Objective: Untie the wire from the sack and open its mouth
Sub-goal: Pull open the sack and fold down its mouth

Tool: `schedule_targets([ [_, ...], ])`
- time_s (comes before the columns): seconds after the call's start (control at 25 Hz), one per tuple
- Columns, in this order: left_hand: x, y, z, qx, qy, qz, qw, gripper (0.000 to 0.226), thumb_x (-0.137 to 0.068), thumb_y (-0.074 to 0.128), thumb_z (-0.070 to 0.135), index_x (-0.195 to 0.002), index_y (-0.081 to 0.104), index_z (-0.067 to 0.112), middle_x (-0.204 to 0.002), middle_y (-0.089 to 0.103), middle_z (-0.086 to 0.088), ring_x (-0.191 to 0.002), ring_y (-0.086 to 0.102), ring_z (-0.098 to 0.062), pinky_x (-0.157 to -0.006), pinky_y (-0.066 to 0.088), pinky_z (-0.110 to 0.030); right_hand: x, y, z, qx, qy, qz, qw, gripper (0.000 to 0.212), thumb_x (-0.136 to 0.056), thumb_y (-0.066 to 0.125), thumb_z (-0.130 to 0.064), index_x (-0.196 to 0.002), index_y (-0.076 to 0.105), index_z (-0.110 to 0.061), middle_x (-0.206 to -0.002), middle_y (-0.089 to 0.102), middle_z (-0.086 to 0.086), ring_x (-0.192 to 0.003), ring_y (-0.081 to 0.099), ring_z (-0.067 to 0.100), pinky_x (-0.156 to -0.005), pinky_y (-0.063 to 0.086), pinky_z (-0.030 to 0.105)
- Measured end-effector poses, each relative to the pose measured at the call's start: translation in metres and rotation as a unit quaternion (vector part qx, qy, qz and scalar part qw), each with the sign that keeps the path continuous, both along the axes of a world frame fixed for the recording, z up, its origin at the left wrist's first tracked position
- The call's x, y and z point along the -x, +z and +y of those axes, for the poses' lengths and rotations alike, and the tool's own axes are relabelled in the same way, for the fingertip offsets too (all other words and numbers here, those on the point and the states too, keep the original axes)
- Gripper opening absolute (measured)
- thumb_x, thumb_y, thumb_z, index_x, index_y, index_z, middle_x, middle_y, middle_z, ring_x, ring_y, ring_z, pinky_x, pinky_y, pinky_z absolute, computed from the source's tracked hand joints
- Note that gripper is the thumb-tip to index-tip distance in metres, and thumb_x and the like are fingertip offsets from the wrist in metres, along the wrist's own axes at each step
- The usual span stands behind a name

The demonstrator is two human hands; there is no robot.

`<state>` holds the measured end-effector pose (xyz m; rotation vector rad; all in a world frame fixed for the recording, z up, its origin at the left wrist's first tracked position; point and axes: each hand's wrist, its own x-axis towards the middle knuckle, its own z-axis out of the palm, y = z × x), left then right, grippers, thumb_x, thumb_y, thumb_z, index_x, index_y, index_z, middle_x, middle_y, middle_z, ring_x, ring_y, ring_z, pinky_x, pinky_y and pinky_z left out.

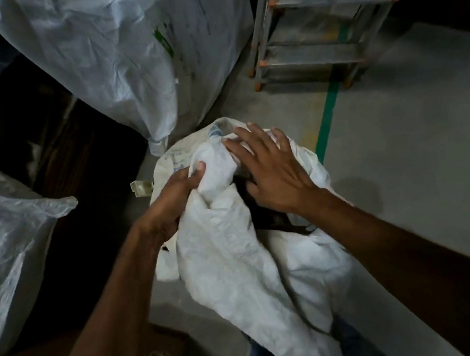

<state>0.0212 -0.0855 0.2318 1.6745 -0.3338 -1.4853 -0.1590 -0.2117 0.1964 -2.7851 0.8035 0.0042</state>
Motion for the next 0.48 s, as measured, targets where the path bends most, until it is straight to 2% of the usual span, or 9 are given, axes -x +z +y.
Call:
schedule_targets([
  [0.08, -0.009, 0.003, -0.001, -0.001, 0.042, 0.088, 0.995, 0.031, -0.106, 0.048, 0.032, -0.108, 0.070, 0.010, -0.090, 0.078, -0.002, -0.084, 0.074, -0.012, -0.075, 0.060, -0.024, -0.010, -0.003, -0.016, 0.010, 0.018, 0.025, 0.999, 0.083, -0.084, 0.061, -0.034, -0.160, 0.028, -0.025, -0.159, 0.040, 0.010, -0.146, 0.037, 0.034, -0.116, 0.024, 0.057],
  [0.12, -0.011, 0.004, -0.001, -0.014, 0.060, 0.097, 0.993, 0.033, -0.105, 0.050, 0.036, -0.109, 0.069, 0.010, -0.089, 0.078, -0.003, -0.085, 0.075, -0.013, -0.076, 0.061, -0.025, -0.014, -0.003, -0.024, 0.008, 0.038, 0.025, 0.999, 0.077, -0.087, 0.060, -0.033, -0.159, 0.032, -0.025, -0.149, 0.050, 0.011, -0.135, 0.048, 0.035, -0.109, 0.031, 0.053],
  [0.16, -0.015, 0.003, -0.002, -0.032, 0.068, 0.060, 0.995, 0.038, -0.101, 0.055, 0.045, -0.114, 0.069, 0.012, -0.095, 0.078, -0.003, -0.093, 0.075, -0.015, -0.084, 0.061, -0.029, -0.018, -0.001, -0.032, 0.002, 0.063, 0.030, 0.998, 0.069, -0.090, 0.059, -0.030, -0.156, 0.038, -0.025, -0.137, 0.058, 0.011, -0.121, 0.056, 0.035, -0.099, 0.037, 0.049],
  [0.2, -0.018, 0.001, -0.002, -0.040, 0.053, -0.024, 0.998, 0.049, -0.094, 0.062, 0.056, -0.121, 0.067, 0.016, -0.105, 0.077, -0.003, -0.104, 0.073, -0.018, -0.093, 0.059, -0.036, -0.021, 0.002, -0.041, -0.005, 0.082, 0.040, 0.996, 0.061, -0.093, 0.057, -0.028, -0.152, 0.043, -0.027, -0.128, 0.062, 0.011, -0.111, 0.060, 0.035, -0.091, 0.039, 0.046],
  [0.24, -0.017, 0.000, -0.002, -0.038, 0.027, -0.148, 0.988, 0.058, -0.086, 0.067, 0.063, -0.126, 0.063, 0.021, -0.114, 0.072, 0.000, -0.111, 0.069, -0.018, -0.099, 0.055, -0.043, -0.024, 0.007, -0.048, -0.016, 0.086, 0.051, 0.995, 0.054, -0.096, 0.053, -0.027, -0.149, 0.047, -0.028, -0.122, 0.064, 0.010, -0.106, 0.062, 0.035, -0.088, 0.041, 0.045],
  [0.32, -0.004, 0.010, -0.002, -0.032, -0.001, -0.409, 0.912, 0.064, -0.080, 0.066, 0.071, -0.128, 0.056, 0.029, -0.127, 0.059, 0.003, -0.118, 0.059, -0.018, -0.102, 0.050, -0.049, -0.029, 0.016, -0.055, -0.042, 0.056, 0.051, 0.996, 0.043, -0.099, 0.045, -0.027, -0.140, 0.053, -0.025, -0.118, 0.069, 0.011, -0.103, 0.065, 0.037, -0.085, 0.044, 0.043],
  [0.4, 0.031, 0.029, -0.010, -0.069, -0.031, -0.538, 0.840, 0.066, -0.081, 0.052, 0.081, -0.123, 0.059, 0.031, -0.137, 0.052, 0.003, -0.128, 0.050, -0.021, -0.106, 0.042, -0.051, -0.034, 0.022, -0.056, -0.083, 0.014, 0.064, 0.994, 0.035, -0.099, 0.045, -0.027, -0.132, 0.056, -0.022, -0.119, 0.070, 0.015, -0.105, 0.065, 0.039, -0.082, 0.045, 0.041],
  [0.48, 0.070, 0.030, -0.020, -0.114, -0.105, -0.580, 0.800, 0.069, -0.082, 0.047, 0.079, -0.130, 0.055, 0.031, -0.151, 0.043, 0.001, -0.141, 0.039, -0.026, -0.110, 0.034, -0.059, -0.038, 0.027, -0.061, -0.120, -0.024, 0.076, 0.990, 0.029, -0.098, 0.046, -0.029, -0.122, 0.061, -0.020, -0.124, 0.069, 0.016, -0.111, 0.063, 0.039, -0.088, 0.047, 0.041],
])
